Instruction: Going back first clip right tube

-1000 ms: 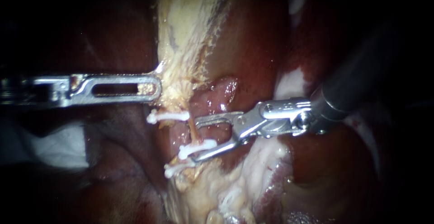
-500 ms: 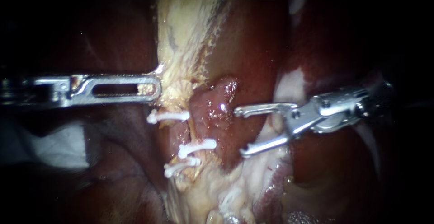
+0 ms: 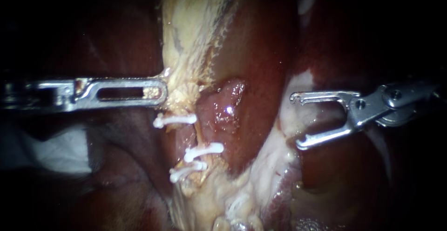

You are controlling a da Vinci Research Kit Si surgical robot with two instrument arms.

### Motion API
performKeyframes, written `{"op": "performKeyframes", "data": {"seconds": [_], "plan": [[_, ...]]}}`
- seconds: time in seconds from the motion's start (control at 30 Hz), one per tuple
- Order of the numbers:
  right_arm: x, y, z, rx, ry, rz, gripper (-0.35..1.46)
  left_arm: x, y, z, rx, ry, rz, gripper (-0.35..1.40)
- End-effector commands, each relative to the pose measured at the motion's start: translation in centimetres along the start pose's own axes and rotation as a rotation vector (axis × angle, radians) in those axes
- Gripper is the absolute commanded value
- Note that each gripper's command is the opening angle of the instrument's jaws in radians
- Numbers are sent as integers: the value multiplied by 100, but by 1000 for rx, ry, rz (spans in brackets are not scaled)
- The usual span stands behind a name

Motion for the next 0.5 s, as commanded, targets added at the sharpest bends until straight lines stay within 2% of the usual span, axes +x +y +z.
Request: {"op": "performKeyframes", "data": {"seconds": [0.03,0.2,0.5], "plan": [[0,-1,2,1,0,-1,60,2,1,3,-3,-2,1,-35],[-1,-2,4,6,1,-1,60,10,6,20,-9,-14,6,-35],[2,-5,10,13,3,-2,60,29,32,66,-20,9,24,-35]]}}
